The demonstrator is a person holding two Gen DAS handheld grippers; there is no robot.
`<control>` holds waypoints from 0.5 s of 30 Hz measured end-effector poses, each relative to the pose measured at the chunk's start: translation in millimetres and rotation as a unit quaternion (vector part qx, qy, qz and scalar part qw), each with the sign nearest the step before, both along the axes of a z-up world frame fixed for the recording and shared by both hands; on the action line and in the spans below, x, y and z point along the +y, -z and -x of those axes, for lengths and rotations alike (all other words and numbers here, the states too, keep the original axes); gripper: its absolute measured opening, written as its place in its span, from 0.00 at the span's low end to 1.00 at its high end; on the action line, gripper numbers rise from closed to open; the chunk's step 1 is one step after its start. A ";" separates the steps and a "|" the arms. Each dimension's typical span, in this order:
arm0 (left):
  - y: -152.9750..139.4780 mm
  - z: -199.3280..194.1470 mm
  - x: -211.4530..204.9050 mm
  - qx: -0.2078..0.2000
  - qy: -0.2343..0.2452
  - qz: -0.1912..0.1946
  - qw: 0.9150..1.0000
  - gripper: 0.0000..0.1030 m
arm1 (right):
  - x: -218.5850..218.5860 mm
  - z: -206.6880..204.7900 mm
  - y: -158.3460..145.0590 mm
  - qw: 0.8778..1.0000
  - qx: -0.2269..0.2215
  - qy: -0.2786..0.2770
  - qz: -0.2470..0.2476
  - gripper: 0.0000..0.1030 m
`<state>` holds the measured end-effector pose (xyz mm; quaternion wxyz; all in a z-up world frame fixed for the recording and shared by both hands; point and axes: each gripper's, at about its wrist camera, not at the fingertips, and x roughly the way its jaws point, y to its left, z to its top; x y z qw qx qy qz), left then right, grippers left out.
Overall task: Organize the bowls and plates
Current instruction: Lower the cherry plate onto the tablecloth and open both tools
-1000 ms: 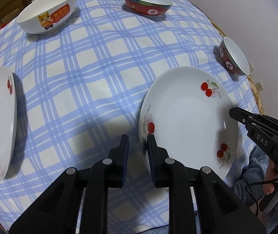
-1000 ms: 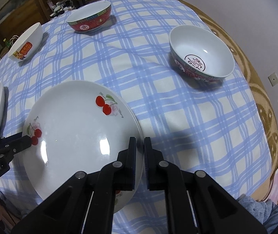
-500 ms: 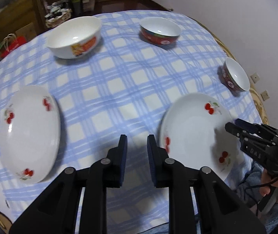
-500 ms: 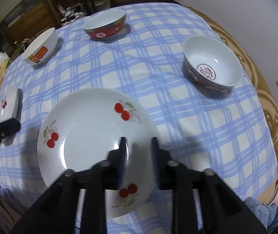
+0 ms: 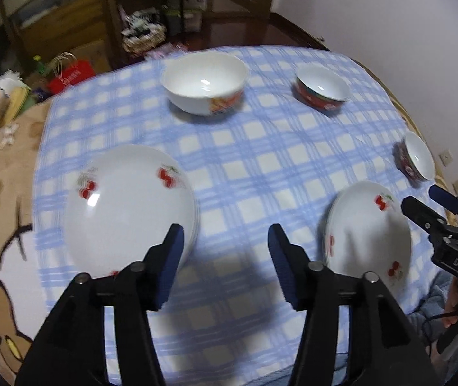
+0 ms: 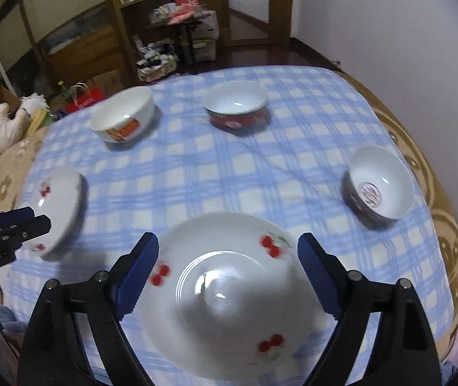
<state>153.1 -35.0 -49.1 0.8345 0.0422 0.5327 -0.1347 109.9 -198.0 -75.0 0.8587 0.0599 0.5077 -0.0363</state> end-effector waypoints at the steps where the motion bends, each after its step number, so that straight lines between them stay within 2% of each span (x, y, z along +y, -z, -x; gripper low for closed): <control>1: -1.9 -0.9 5.1 -0.001 -0.007 -0.009 1.000 0.64 | 3.8 -2.1 -1.4 1.000 0.000 -0.002 -0.002 0.91; 3: -3.2 -4.4 13.3 0.007 -0.014 -0.024 1.000 0.79 | 13.4 -7.1 -3.9 1.000 -0.002 -0.009 -0.007 0.95; 11: -12.9 -6.7 46.8 -0.032 -0.028 -0.065 0.997 0.80 | 58.8 -25.3 -16.6 0.999 -0.023 -0.049 0.005 0.97; 15: -11.5 -12.0 66.1 -0.037 -0.046 -0.062 0.996 0.80 | 79.1 -33.6 -23.4 0.997 -0.042 -0.070 0.003 0.97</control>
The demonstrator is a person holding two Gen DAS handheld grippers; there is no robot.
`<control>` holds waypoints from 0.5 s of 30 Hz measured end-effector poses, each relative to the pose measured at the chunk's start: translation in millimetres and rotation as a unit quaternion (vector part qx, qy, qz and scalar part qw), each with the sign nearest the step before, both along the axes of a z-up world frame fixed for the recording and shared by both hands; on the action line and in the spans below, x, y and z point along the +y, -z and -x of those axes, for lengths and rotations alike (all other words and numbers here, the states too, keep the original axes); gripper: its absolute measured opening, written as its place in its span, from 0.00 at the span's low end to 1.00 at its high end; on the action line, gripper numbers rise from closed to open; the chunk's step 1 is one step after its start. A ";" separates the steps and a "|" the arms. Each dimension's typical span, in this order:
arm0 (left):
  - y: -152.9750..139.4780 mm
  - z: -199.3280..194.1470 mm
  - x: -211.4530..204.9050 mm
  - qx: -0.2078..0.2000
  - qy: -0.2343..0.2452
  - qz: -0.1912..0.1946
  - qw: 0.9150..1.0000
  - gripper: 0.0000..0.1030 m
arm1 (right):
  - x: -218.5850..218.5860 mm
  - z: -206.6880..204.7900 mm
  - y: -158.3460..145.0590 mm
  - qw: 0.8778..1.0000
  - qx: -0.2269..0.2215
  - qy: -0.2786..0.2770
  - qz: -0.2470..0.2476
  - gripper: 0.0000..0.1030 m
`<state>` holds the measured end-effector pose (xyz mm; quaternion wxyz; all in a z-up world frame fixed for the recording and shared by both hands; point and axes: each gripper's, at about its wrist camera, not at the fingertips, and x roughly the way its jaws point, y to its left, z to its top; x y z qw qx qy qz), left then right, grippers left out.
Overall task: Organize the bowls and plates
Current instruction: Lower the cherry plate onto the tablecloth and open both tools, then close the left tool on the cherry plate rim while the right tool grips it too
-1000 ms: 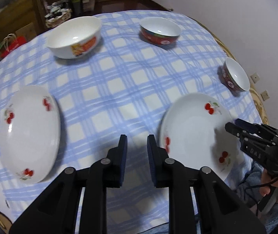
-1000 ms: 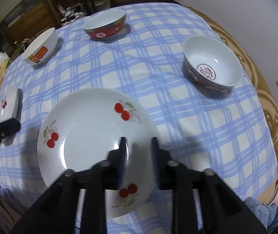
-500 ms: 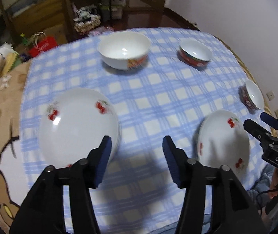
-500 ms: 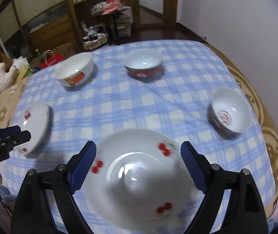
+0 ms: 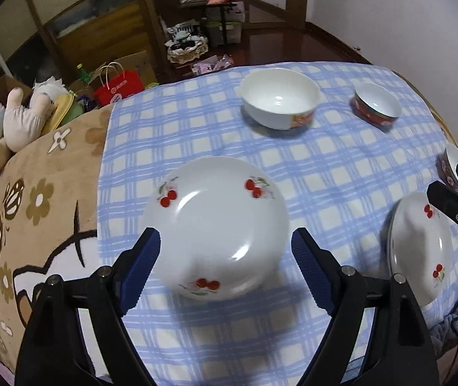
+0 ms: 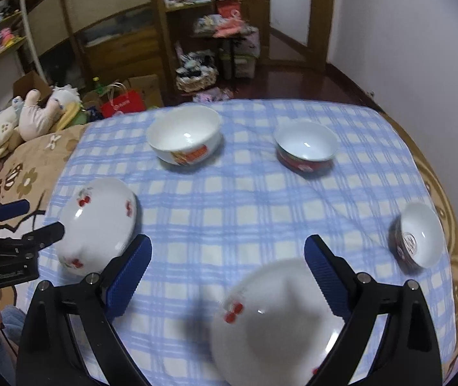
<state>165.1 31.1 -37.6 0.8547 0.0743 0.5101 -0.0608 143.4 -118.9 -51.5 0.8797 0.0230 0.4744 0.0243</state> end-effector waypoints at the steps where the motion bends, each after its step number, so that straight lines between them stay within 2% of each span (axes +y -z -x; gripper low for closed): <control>1: 0.9 -1.4 4.0 -0.001 -0.002 0.001 1.000 0.80 | 5.2 -3.4 -0.7 1.000 -0.002 -0.004 -0.004 0.97; 5: 6.9 -10.5 26.5 -0.003 -0.027 0.001 1.000 0.80 | 22.9 -16.1 -1.0 1.000 -0.008 -0.017 -0.017 0.97; 8: 11.5 -15.9 40.2 0.003 -0.039 0.017 0.999 0.80 | 33.0 -26.3 2.5 0.999 -0.008 -0.022 -0.028 0.97; 15: 23.2 -30.1 56.8 0.011 -0.055 0.035 0.998 0.80 | 55.4 -47.5 23.2 0.999 0.004 -0.029 -0.039 0.97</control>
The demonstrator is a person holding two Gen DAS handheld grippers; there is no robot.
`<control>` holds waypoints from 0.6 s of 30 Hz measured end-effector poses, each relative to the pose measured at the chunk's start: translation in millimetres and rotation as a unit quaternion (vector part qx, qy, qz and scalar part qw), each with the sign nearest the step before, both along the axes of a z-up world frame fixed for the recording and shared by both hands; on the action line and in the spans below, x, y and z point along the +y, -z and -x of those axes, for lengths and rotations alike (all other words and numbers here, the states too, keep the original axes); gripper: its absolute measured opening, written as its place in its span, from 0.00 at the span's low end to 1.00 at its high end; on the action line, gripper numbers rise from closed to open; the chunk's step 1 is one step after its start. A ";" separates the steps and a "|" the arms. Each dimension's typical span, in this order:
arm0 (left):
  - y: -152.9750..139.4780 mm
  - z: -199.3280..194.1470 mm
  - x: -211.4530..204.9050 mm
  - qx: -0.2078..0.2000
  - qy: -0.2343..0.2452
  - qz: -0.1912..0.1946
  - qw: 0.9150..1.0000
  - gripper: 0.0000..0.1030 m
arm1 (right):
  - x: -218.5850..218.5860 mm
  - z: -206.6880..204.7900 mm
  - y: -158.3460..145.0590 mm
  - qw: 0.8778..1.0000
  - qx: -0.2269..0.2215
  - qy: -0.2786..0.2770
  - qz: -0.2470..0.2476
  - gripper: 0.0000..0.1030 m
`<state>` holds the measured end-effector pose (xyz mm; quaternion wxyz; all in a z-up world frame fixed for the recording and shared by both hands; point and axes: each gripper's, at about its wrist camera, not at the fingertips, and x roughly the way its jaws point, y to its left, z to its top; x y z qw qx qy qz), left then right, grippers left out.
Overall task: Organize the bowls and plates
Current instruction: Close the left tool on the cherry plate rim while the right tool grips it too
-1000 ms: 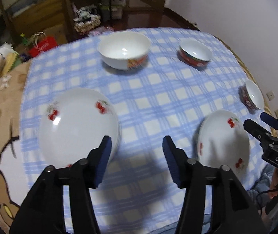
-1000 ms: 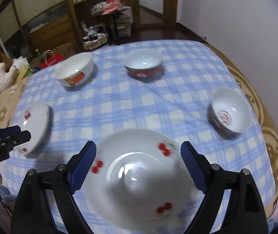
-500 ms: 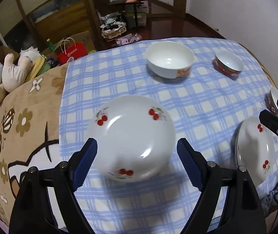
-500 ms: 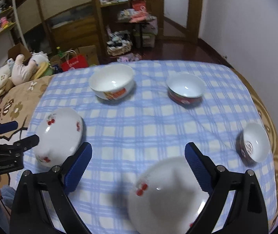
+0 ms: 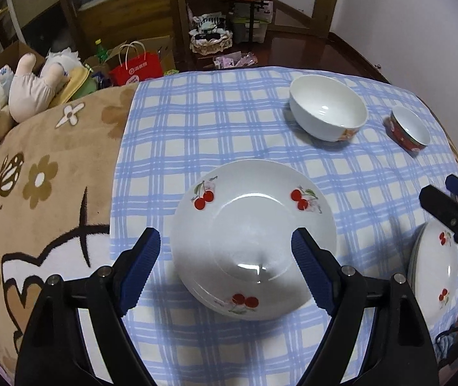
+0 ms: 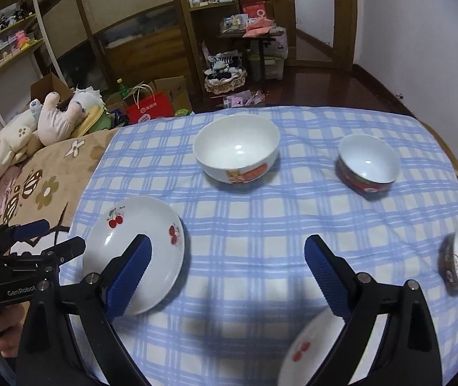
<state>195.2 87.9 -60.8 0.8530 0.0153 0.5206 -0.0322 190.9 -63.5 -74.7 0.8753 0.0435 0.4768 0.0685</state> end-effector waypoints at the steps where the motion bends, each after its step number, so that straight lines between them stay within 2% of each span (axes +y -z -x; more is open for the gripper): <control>1: 2.4 -2.0 1.0 0.002 -0.001 0.002 1.000 0.80 | 3.9 -2.4 3.6 1.000 0.002 -0.003 0.001 0.97; 3: 9.4 -6.3 2.7 0.011 0.008 0.019 1.000 0.80 | 11.3 -6.7 10.3 1.000 0.009 -0.010 0.006 0.97; 9: 24.8 -17.0 9.3 0.028 -0.011 0.014 0.999 0.80 | 34.0 -16.1 30.4 0.999 0.018 -0.035 0.033 0.97; 18: 45.5 -26.3 29.2 0.045 -0.043 0.010 0.998 0.80 | 51.5 -26.6 58.5 0.997 0.044 -0.045 0.038 0.97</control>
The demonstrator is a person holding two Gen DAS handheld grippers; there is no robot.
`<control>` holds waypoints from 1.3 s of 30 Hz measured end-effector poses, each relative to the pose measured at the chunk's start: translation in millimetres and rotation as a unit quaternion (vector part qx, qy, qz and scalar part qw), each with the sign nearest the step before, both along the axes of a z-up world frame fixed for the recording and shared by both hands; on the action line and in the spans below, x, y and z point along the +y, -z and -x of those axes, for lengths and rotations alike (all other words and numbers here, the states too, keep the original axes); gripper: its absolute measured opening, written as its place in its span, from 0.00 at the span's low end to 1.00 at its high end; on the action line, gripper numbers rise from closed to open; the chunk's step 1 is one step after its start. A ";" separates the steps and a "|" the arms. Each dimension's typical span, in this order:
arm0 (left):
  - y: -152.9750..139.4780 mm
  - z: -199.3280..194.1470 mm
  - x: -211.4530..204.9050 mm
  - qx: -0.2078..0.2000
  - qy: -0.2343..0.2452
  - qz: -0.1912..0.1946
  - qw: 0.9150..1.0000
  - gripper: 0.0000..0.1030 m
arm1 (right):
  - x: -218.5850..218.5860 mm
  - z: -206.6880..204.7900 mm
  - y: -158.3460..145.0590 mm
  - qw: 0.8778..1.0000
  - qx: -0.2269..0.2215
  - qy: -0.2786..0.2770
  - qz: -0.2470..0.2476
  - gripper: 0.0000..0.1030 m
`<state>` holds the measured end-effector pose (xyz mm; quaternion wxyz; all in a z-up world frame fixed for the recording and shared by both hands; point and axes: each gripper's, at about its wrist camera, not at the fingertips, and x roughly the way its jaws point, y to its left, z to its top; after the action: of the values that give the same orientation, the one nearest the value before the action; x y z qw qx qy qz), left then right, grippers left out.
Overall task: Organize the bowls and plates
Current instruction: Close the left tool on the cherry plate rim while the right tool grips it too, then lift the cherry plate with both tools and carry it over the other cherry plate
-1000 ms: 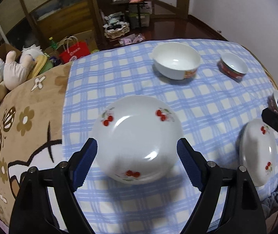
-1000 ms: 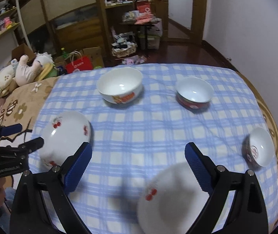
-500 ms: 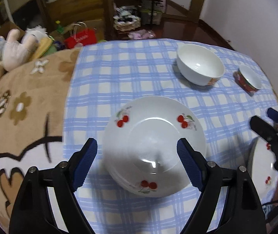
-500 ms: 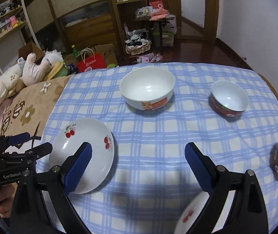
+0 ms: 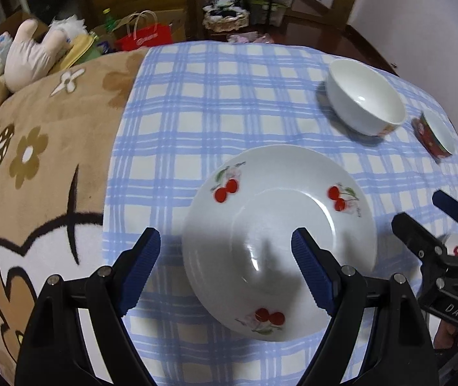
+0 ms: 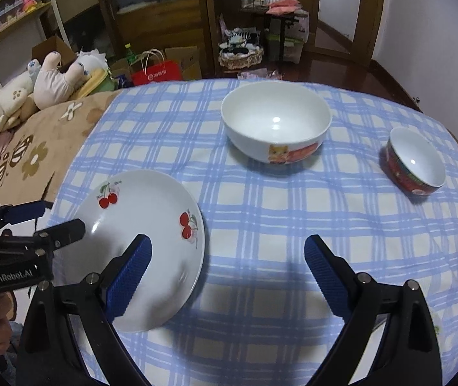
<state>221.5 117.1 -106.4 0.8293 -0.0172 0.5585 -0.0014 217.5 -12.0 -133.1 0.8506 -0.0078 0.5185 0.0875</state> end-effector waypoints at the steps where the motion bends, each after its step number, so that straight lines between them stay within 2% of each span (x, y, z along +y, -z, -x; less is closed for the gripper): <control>1: 1.6 -0.6 1.0 0.001 -0.002 -0.001 1.000 0.80 | 0.6 -0.7 2.1 1.000 0.002 -0.001 0.002 0.96; 10: 26.1 -11.6 17.0 0.036 -0.036 -0.022 0.998 0.80 | -0.8 -7.2 24.5 1.000 0.026 0.004 0.004 0.95; 15: 38.4 -15.4 27.2 0.062 -0.054 -0.010 0.997 0.79 | 1.2 -11.3 34.7 0.999 0.047 0.005 -0.006 0.81; 17: 39.8 -15.7 31.7 0.063 -0.064 -0.005 0.996 0.74 | 2.4 -12.5 37.1 0.999 0.053 0.001 -0.011 0.71; 18: 40.3 -16.0 32.7 0.064 -0.066 -0.005 0.996 0.70 | 3.2 -13.0 38.7 0.998 0.057 0.000 -0.014 0.69; 20: 42.8 -15.9 34.1 0.068 -0.070 -0.005 0.995 0.50 | 4.8 -13.4 40.9 0.998 0.062 0.000 -0.017 0.61; 21: 46.0 -16.3 35.1 0.079 -0.070 -0.001 0.994 0.33 | 4.9 -13.8 41.5 0.998 0.065 0.001 -0.018 0.61; 24: 47.8 -15.6 38.9 0.080 -0.066 0.019 0.994 0.23 | 5.5 -13.0 43.3 0.997 0.070 0.003 -0.026 0.61; 25: 46.8 -15.7 39.3 0.078 -0.063 0.025 0.995 0.20 | 5.6 -13.3 44.2 0.997 0.072 0.004 -0.026 0.58; 26: 46.4 -15.7 39.5 0.078 -0.061 0.026 0.995 0.19 | 6.2 -13.7 45.5 0.997 0.076 0.005 -0.026 0.51; 33: 50.6 -14.5 37.8 0.079 -0.054 0.035 0.995 0.16 | 5.8 -19.9 51.9 0.992 0.106 0.016 -0.060 0.29; 39: 52.4 -19.5 35.5 0.077 -0.054 0.032 0.995 0.16 | 15.3 -21.7 50.6 0.993 0.106 -0.002 -0.059 0.11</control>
<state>241.0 152.6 -158.7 0.7815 -0.0741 0.6190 0.0267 239.2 3.3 -183.7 0.7896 0.0512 0.5996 0.1200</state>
